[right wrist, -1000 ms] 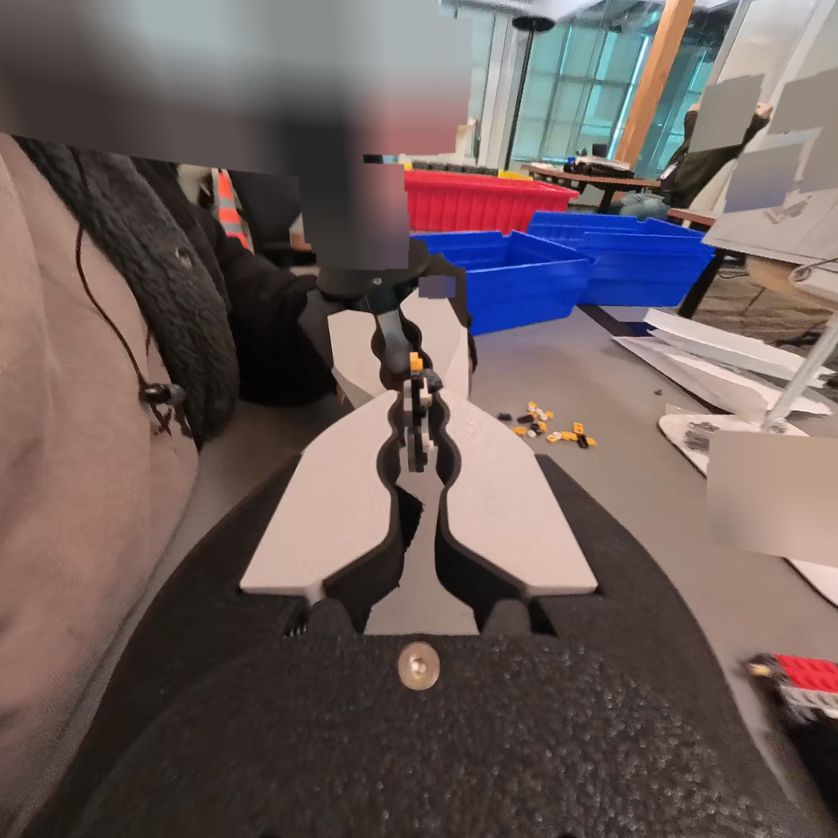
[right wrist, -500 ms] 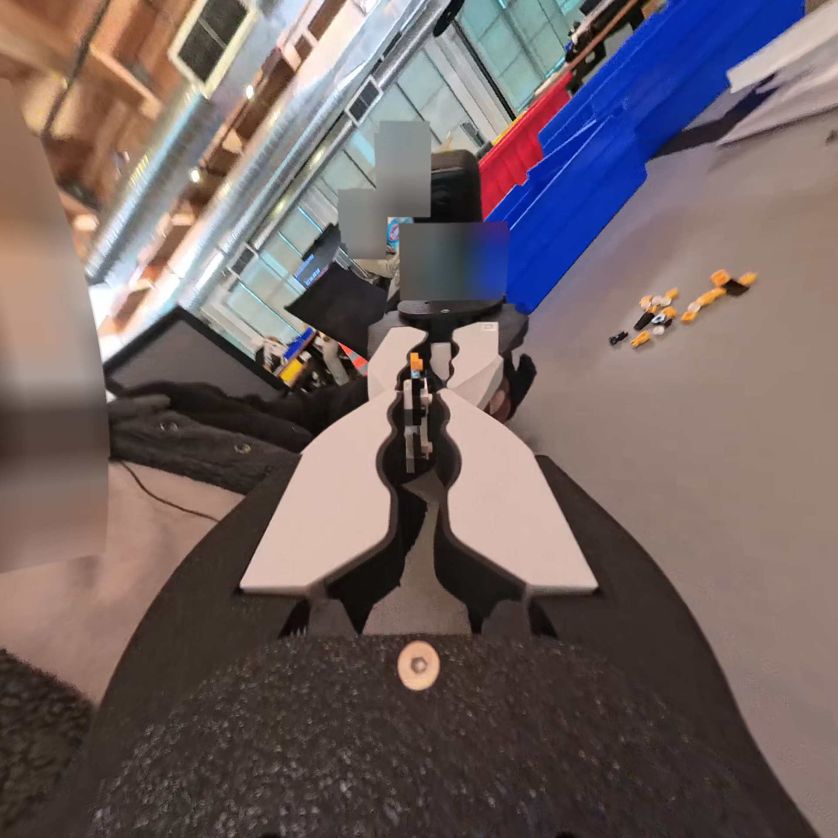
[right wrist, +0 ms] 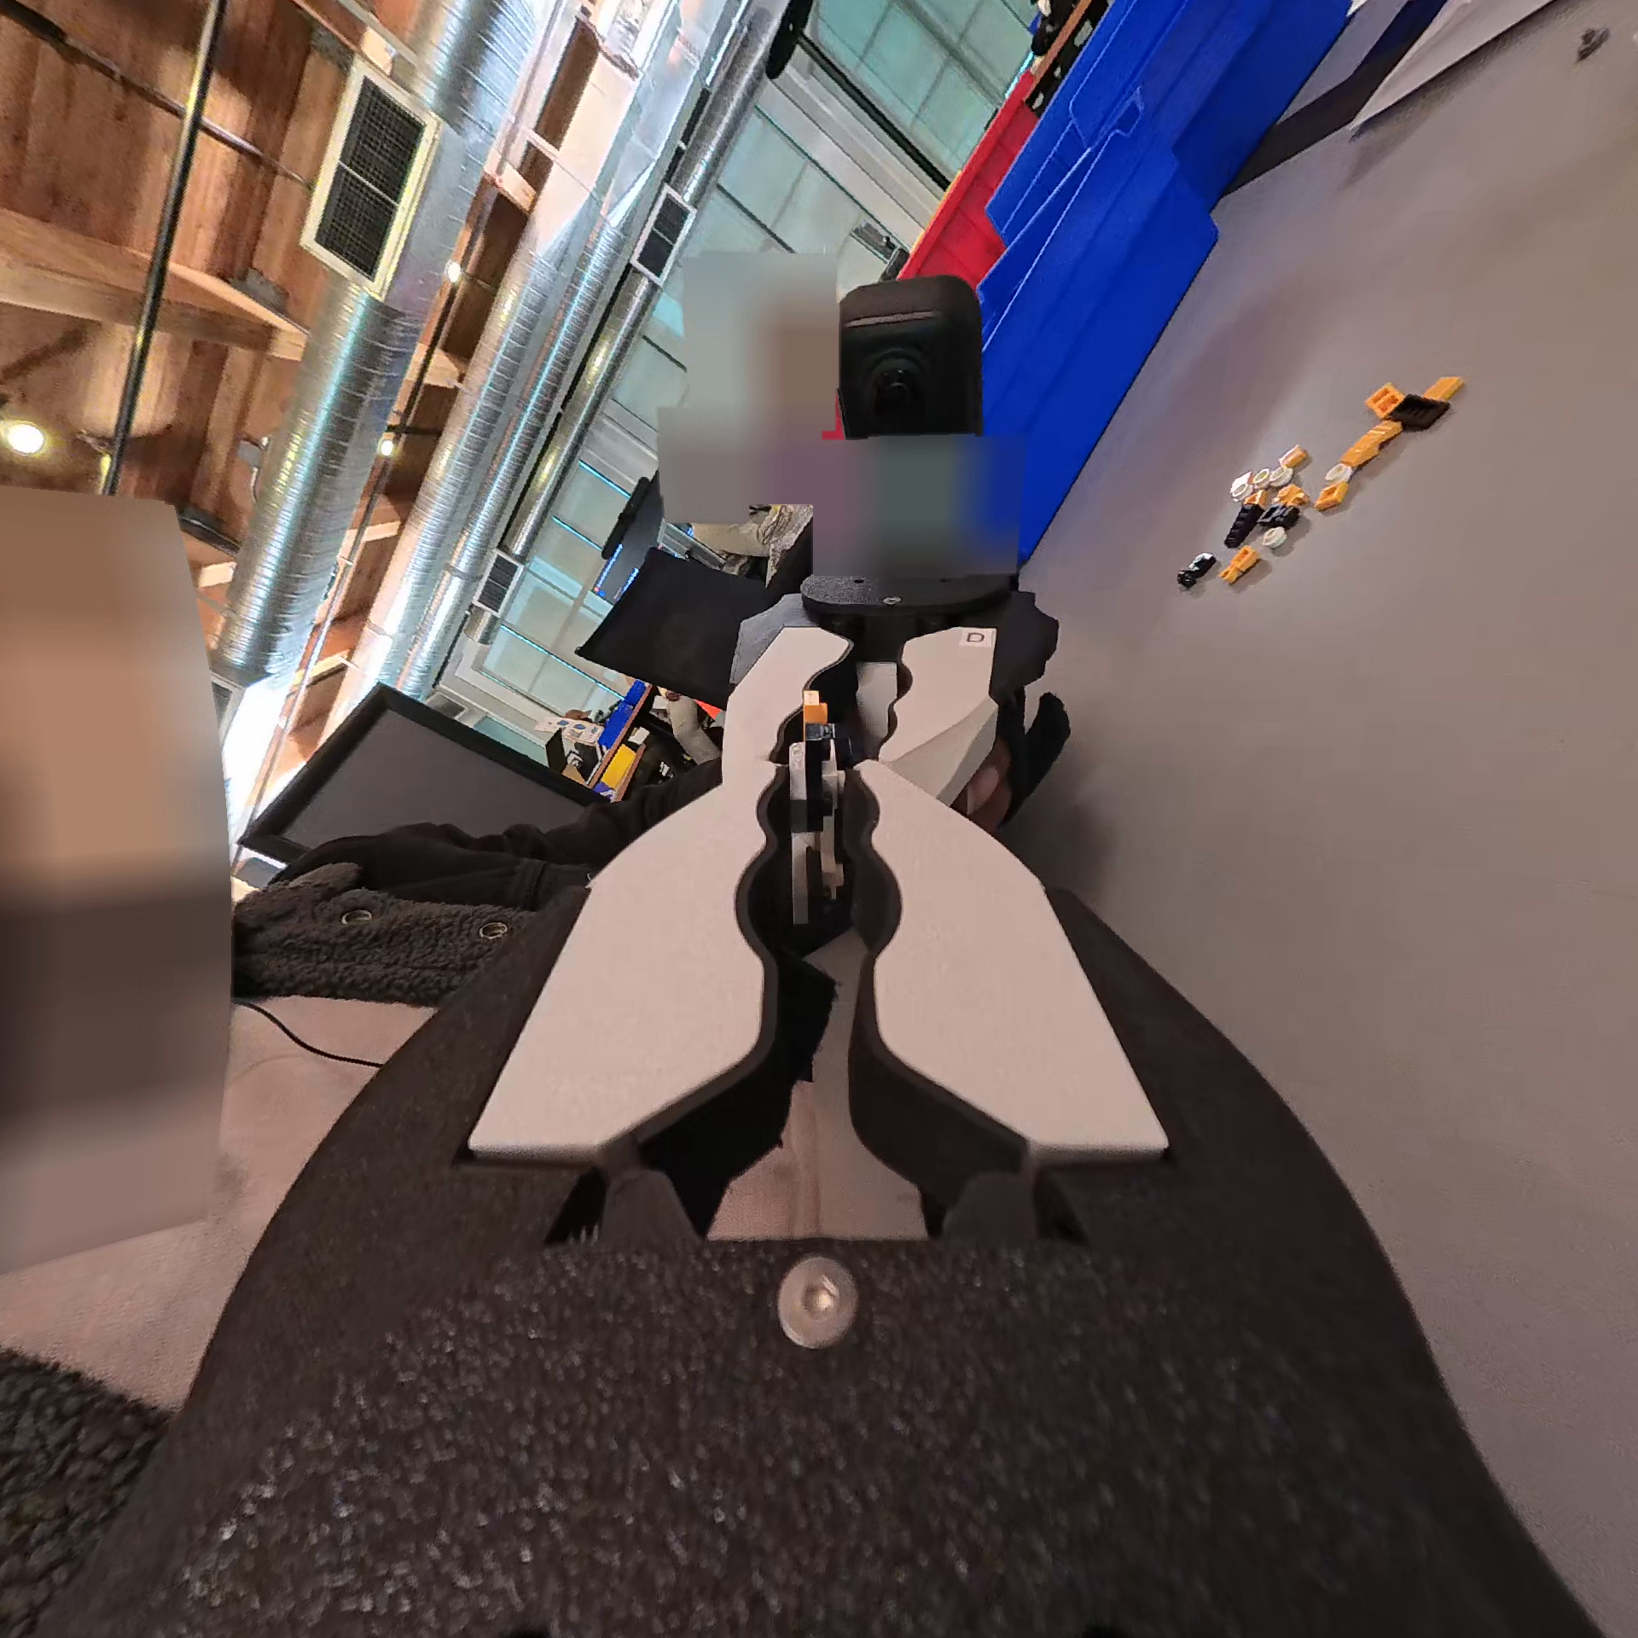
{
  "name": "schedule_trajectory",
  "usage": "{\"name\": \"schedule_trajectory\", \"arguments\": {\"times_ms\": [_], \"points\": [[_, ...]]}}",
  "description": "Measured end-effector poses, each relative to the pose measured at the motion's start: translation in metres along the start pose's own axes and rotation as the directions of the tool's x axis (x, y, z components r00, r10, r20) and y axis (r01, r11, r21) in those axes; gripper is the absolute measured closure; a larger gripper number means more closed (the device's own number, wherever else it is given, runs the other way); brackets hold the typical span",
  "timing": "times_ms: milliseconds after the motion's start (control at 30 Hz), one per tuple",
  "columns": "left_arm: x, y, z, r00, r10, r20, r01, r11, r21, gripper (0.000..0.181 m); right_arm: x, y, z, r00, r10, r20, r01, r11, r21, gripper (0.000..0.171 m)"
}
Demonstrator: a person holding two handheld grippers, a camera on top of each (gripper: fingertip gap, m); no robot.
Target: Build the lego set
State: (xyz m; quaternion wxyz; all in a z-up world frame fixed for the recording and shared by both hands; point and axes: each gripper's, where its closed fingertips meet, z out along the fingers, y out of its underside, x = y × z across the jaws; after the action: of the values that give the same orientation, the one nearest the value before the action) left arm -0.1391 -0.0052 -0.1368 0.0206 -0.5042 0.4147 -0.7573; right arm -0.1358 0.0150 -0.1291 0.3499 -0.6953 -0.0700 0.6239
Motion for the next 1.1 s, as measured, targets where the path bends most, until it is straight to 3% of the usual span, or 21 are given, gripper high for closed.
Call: {"name": "schedule_trajectory", "arguments": {"times_ms": [500, 767, 1000, 1033, 1100], "points": [[-0.001, -0.017, -0.012, 0.993, -0.097, -0.072, 0.105, 0.988, 0.111, 0.158, 0.001, -0.001, 0.005, 1.000, 0.002, -0.017, -0.002, 1.000, 0.009, 0.160], [-0.003, -0.008, -0.006, 0.999, 0.031, 0.018, -0.032, 0.998, 0.050, 0.154, 0.003, 0.004, 0.004, 0.994, -0.083, -0.073, 0.082, 0.996, -0.017, 0.160], [-0.009, -0.010, -0.008, 0.981, 0.142, 0.134, -0.148, 0.989, 0.032, 0.165, 0.002, 0.000, 0.006, 0.977, -0.181, -0.113, 0.176, 0.983, -0.048, 0.160], [-0.008, -0.014, -0.009, 0.981, 0.139, 0.133, -0.148, 0.987, 0.061, 0.165, -0.001, -0.004, 0.006, 0.976, -0.196, -0.097, 0.192, 0.980, -0.056, 0.157], [-0.009, -0.026, -0.015, 0.983, 0.116, 0.140, -0.137, 0.979, 0.151, 0.167, -0.004, -0.020, 0.004, 0.966, -0.240, -0.098, 0.236, 0.970, -0.049, 0.133]]}}
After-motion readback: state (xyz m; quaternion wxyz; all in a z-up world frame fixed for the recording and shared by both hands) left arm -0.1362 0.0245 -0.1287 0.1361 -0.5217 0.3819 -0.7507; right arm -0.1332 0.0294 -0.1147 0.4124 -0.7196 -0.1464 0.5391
